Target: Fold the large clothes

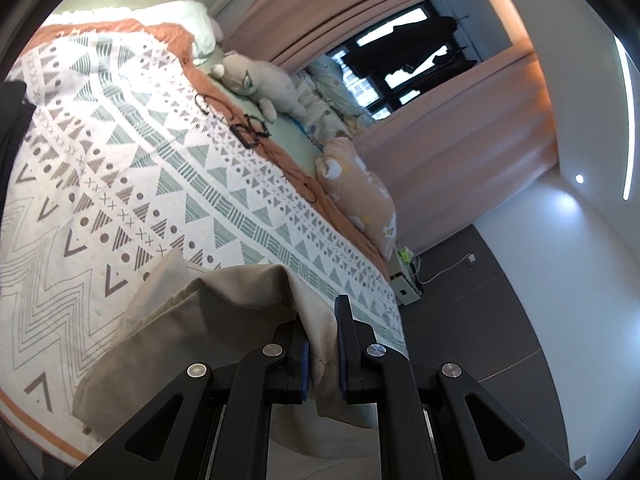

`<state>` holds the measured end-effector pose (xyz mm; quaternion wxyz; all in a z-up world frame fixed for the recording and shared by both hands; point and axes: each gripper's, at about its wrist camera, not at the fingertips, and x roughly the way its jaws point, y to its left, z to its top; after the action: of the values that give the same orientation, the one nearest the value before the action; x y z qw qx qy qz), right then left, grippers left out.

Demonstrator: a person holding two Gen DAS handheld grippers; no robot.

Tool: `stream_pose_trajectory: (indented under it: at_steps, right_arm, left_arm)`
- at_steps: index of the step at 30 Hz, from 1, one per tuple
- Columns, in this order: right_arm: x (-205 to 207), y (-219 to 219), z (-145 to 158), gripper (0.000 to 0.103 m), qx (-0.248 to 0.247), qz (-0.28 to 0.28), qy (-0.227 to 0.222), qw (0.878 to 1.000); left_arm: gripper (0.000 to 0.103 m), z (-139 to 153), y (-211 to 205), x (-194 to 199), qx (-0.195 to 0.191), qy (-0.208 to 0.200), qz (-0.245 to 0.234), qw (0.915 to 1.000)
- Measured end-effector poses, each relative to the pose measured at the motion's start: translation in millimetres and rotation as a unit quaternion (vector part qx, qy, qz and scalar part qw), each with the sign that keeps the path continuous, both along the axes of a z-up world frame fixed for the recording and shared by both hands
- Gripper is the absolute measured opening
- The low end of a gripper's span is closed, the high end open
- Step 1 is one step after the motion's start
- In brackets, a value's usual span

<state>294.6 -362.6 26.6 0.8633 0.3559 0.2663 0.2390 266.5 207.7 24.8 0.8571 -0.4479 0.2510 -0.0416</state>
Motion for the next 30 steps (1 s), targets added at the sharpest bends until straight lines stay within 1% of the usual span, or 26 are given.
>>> stream_pose_trajectory:
  at_steps: [5, 7, 11, 18, 20, 21, 22, 23, 24, 26, 28, 30]
  right_arm:
    - [48.2, 7.3, -33.3, 0.015, -0.011, -0.005, 0.056, 0.998]
    - [64.4, 11.7, -44.6, 0.015, -0.019, -0.006, 0.070, 0.997]
    - [90.3, 18.6, -66.6, 0.015, -0.026, -0.011, 0.097, 0.995]
    - [128.5, 28.3, -103.8, 0.016, -0.054, -0.021, 0.147, 0.987]
    - [138.1, 28.5, -115.8, 0.025, -0.047, -0.024, 0.169, 0.984]
    - [141.4, 27.7, -120.6, 0.040, -0.040, -0.024, 0.178, 0.983]
    - [143.2, 26.3, -124.6, 0.056, -0.036, -0.030, 0.185, 0.982]
    - [143.7, 25.5, -125.6, 0.062, -0.037, -0.036, 0.188, 0.981]
    - [143.8, 25.4, -125.7, 0.065, -0.043, -0.040, 0.188, 0.980]
    - [142.8, 26.2, -125.2, 0.065, -0.051, -0.037, 0.187, 0.980]
    - [138.8, 26.7, -124.5, 0.065, -0.059, -0.038, 0.187, 0.980]
    - [131.6, 27.6, -123.4, 0.065, -0.072, -0.041, 0.187, 0.979]
  left_arm:
    - [0.011, -33.0, 8.1, 48.2, -0.012, 0.042, -0.001, 0.9990]
    - [0.011, -46.6, 11.9, 66.0, -0.011, 0.060, 0.000, 0.9981]
    - [0.011, -73.4, 19.2, 97.7, -0.019, 0.091, -0.001, 0.9956]
    - [0.011, -117.3, 24.7, 141.9, -0.013, 0.137, -0.001, 0.9905]
    - [0.012, -127.3, 24.4, 151.4, -0.012, 0.150, -0.004, 0.9885]
    - [0.015, -133.1, 24.8, 155.7, -0.014, 0.162, -0.005, 0.9866]
    - [0.024, -138.7, 25.6, 159.5, -0.020, 0.172, -0.006, 0.9849]
    - [0.031, -144.8, 27.2, 161.6, -0.029, 0.178, -0.009, 0.9835]
    - [0.040, -149.1, 28.6, 161.4, -0.039, 0.178, -0.009, 0.9831]
    - [0.041, -153.7, 30.2, 156.5, -0.048, 0.173, -0.006, 0.9837]
    - [0.041, -152.9, 31.2, 148.9, -0.036, 0.172, 0.003, 0.9845]
    - [0.041, -152.4, 34.3, 140.3, -0.038, 0.171, 0.007, 0.9845]
